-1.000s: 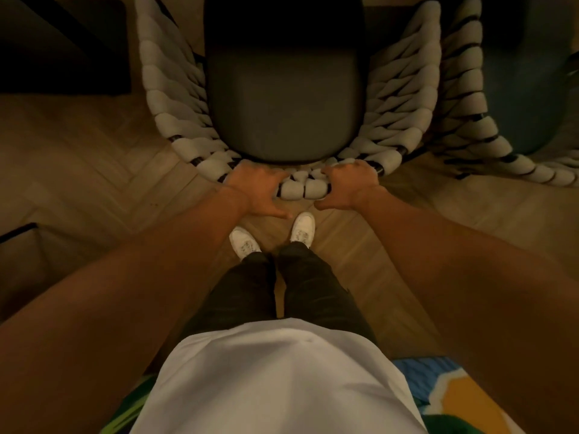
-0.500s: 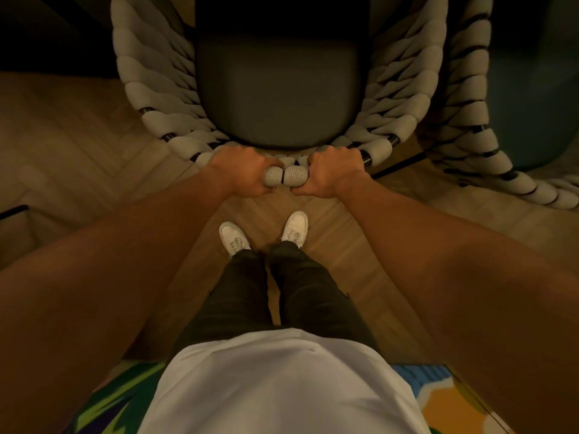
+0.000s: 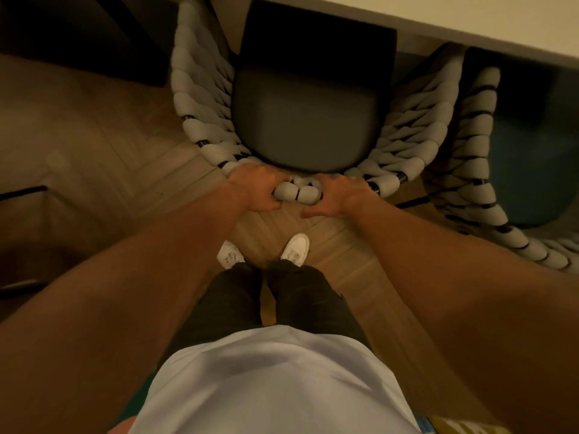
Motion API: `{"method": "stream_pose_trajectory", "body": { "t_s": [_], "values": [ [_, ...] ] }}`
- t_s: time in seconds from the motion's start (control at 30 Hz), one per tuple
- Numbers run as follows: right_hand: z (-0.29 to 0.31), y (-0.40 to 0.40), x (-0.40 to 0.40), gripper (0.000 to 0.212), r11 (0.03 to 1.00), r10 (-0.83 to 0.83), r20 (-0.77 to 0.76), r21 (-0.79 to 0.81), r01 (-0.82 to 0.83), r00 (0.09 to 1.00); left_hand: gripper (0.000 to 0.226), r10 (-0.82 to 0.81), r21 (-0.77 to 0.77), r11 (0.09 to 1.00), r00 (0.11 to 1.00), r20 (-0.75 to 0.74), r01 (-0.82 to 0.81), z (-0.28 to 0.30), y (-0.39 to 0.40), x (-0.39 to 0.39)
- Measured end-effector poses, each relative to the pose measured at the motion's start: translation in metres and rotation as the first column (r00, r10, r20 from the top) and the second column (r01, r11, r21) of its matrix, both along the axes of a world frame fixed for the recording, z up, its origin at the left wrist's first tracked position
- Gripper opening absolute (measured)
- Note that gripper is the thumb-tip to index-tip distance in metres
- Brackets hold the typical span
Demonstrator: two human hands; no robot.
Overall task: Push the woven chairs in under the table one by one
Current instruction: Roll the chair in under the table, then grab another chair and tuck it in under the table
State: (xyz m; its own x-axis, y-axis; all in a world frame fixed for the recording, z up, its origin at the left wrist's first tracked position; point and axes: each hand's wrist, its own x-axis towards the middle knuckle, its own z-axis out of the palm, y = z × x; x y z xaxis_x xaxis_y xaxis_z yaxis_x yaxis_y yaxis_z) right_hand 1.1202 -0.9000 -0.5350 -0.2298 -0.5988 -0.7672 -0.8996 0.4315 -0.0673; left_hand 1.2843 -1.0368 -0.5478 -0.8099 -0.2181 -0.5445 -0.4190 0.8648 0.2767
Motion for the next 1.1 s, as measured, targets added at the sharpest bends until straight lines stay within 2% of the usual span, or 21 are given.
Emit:
{"method": "stream_pose_trajectory", "body": {
  "t_s": [0.07,0.13,0.3,0.4,0.53,0.77,1.03,1.1],
  "values": [
    [0.011,-0.011,0.002,0.119,0.999,0.048,0.023,0.001,-0.048,0.999,0.062,-0.023,-0.068,0.997,1.0,-0.004,0.023,0.007,-0.009,0.012],
    [0.024,-0.029,0.008,0.124,0.995,0.092,0.03,-0.036,-0.091,0.995,0.07,-0.008,-0.116,0.993,1.0,-0.005,0.008,0.015,-0.022,0.028],
    [0.05,-0.086,0.046,0.127,0.975,0.191,0.024,-0.121,-0.187,0.981,0.071,0.1,-0.159,0.981,0.992,-0.083,-0.112,0.047,-0.056,0.081],
    [0.057,-0.117,0.085,0.121,0.95,0.25,0.018,-0.198,-0.242,0.968,0.073,0.263,-0.14,0.953,0.962,-0.068,-0.27,0.059,-0.07,0.13],
    [0.058,-0.153,0.147,0.12,0.909,0.32,0.007,-0.283,-0.305,0.947,0.074,0.452,-0.102,0.885,0.891,-0.05,-0.455,0.062,-0.084,0.209],
    [0.064,-0.207,0.259,0.115,0.841,0.486,-0.028,-0.257,-0.476,0.873,0.075,0.646,-0.112,0.756,0.763,-0.033,-0.645,0.063,-0.094,0.339],
    [0.061,-0.263,0.37,0.113,0.685,0.694,-0.04,-0.269,-0.677,0.719,0.073,0.801,-0.095,0.593,0.597,-0.033,-0.8,0.058,-0.079,0.429],
    [0.059,-0.282,0.396,0.113,0.64,0.74,-0.039,-0.268,-0.72,0.672,0.072,0.845,-0.086,0.53,0.534,-0.026,-0.844,0.058,-0.081,0.446]
  ]
}}
